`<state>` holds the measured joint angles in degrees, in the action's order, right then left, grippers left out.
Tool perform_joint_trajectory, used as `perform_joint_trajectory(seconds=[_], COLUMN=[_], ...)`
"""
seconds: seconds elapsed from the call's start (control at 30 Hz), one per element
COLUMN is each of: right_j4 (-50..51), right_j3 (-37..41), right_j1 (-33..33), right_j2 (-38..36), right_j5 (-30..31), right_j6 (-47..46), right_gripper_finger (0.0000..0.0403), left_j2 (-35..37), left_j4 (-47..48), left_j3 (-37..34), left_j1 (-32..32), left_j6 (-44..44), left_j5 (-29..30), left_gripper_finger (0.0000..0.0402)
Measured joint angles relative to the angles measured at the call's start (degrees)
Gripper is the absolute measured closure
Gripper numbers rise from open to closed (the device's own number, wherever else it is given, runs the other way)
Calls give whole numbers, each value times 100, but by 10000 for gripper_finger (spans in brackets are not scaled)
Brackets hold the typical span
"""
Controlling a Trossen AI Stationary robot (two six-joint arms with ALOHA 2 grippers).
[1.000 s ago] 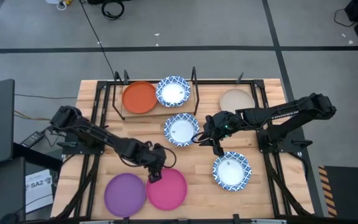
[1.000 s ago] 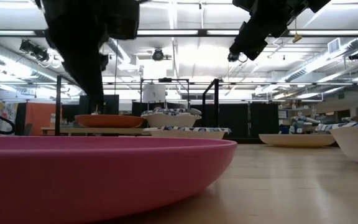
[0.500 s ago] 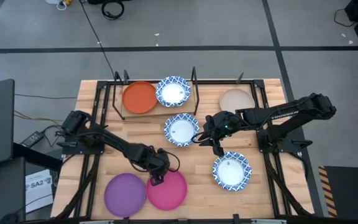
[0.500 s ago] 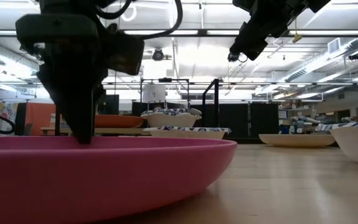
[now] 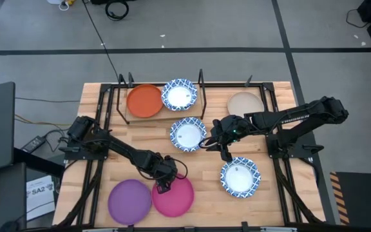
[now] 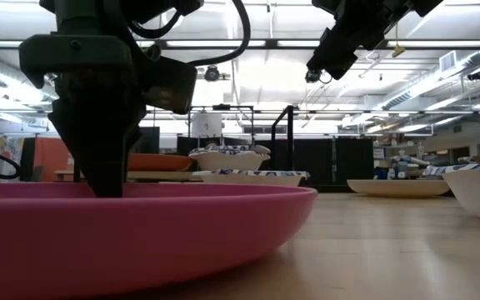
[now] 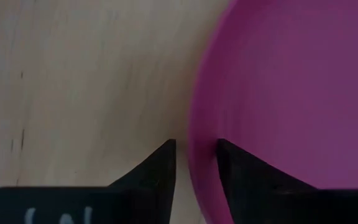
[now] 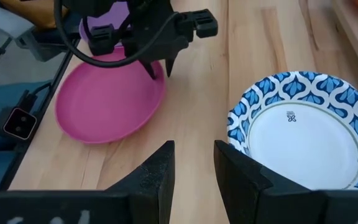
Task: Place and stack plates onto a shelf
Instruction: Stack the pink plate on top of the orange plate on the shelf
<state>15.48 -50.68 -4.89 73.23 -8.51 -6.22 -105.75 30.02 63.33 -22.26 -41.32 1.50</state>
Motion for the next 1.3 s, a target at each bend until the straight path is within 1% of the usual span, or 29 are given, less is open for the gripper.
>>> perform_joint_trajectory(seconds=[0.2, 0.33, 0.43, 0.6, 0.87, 1.2, 1.3], right_j4=[-2, -4, -2, -1, 0, -22, -24], right_j3=[0, 0, 0, 0, 0, -2, -2], right_j1=[0, 0, 0, 0, 0, 0, 0], right_j2=[0, 0, 0, 0, 0, 0, 0], right_j5=[4, 6, 6, 6, 5, 4, 6], right_j6=[2, 40, 42, 42, 42, 46, 46], right_gripper_finger=[285, 285, 285, 285, 285, 285, 285], left_j2=[0, 7, 13, 13, 126, 671, 857], left_j4=[-27, -59, -117, -288, -312, -154, -55], left_j3=[0, 2, 9, 9, 3, 0, 0], left_j1=[17, 44, 82, 171, 344, 582, 704], left_j6=[-1, -7, -11, -4, 67, 421, 529], left_j5=[-37, -175, -320, -601, -714, -732, -839], left_gripper_finger=[324, 355, 370, 377, 381, 381, 381])
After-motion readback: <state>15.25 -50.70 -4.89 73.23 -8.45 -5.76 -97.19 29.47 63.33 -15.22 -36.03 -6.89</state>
